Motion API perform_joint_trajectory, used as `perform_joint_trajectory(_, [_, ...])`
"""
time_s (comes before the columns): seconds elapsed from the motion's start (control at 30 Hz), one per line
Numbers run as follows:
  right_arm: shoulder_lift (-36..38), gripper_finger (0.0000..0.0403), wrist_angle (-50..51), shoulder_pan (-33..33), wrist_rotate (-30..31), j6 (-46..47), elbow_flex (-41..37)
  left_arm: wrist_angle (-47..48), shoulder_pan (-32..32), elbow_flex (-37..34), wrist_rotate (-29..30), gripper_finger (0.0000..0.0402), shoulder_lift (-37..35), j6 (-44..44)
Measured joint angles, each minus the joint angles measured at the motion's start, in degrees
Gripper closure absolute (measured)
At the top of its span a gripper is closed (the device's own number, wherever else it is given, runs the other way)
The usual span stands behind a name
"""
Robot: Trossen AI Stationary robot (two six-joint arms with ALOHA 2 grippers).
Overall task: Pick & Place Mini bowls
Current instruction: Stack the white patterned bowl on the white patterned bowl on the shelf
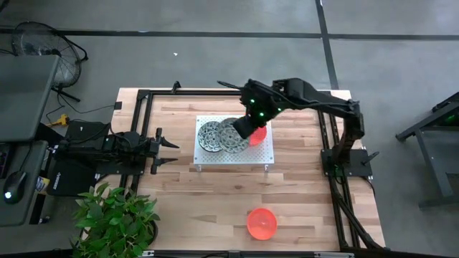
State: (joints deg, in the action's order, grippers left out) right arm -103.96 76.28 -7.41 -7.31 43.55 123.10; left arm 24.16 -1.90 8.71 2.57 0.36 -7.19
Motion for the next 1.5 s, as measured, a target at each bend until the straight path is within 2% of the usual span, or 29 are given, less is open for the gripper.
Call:
perform_joint_trajectory(0.23, [-4.67, 0.0402, -4.5, -1.35, -1.16, 3.74, 1.13, 0.01, 0.0, 0.0, 0.0, 0.0176, 0.0, -0.01])
perform_joint_trajectory(0.63, [-9.44, 0.0402, -12.11, -1.22, 2.32, 10.41, 1.13, 0.01, 0.01, 0.0, 0.0, 0.0176, 0.02, -0.01])
perform_joint_trajectory(1.5, [-13.64, 0.0403, -10.16, -1.06, 2.06, 14.94, 0.87, 0.02, 0.0, 0.0, -0.08, 0.0176, 0.0, 0.0])
